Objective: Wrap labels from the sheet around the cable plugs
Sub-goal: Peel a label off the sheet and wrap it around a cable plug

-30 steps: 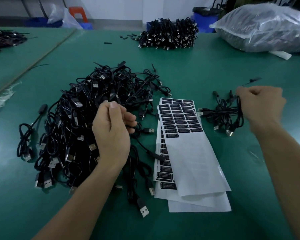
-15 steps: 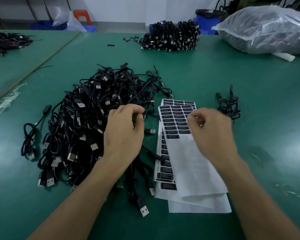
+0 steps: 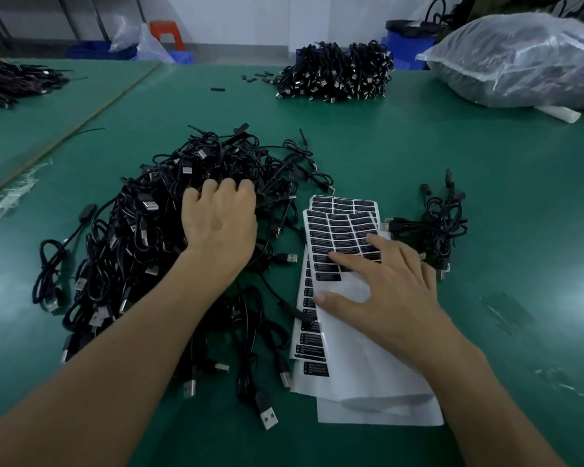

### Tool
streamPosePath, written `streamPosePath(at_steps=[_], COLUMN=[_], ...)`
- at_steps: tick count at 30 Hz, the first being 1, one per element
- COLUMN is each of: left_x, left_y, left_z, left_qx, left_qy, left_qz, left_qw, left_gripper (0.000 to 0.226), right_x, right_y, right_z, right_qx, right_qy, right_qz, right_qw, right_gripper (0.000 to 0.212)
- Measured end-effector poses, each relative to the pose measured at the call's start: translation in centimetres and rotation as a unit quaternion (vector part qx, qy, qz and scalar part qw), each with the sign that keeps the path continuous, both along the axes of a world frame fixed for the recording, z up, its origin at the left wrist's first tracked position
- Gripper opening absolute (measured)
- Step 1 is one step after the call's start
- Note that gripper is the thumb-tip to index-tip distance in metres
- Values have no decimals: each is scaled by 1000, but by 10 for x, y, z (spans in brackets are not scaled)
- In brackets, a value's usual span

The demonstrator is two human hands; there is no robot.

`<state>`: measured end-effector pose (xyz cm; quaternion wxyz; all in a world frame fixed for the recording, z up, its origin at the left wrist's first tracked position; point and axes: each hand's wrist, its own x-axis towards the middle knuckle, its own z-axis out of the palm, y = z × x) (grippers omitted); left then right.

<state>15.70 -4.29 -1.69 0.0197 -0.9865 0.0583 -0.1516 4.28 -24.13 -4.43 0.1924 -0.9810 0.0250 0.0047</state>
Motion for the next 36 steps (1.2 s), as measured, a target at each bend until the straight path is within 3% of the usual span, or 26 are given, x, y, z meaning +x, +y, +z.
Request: streamPosePath(at_steps=[4,10,14,19,24,28,33,36], left_x=[5,7,4,-1,-3,-6,-22,-33], left_y=[3,5,8,10,11,5,-20,-30], left_z=[-3,-8,-9,-7,3,18,44,46], left_qx=[-6,-7,-56,-111,-307,-386,-310,-243], left_qy=[-12,-40,-128,-274,-258,-294,-348,-308], left_qz=[14,13,-21,-97,-151,-194,-399,-463], left_qw=[1000,999,990,950,903,853,790,795], left_gripper=[17,24,32,27,32,30,17,10], right_x=[0,1,4,5,3,3,3,2], right_y=[10,23,22,23,22,23,23,24], right_z=[0,-3,-5,-5,-5,-3,-4,-6], right_qx=[-1,-31,-27,-32,-24,-19,-8,15], right_qy=[14,7,8,5,10,16,-6,-32], right_qz=[7,-31,-81,-79,-74,-69,-60,-57], right_qw=[1000,999,996,996,997,997,998,998], right_gripper=[79,86,84,84,83,85,83,87])
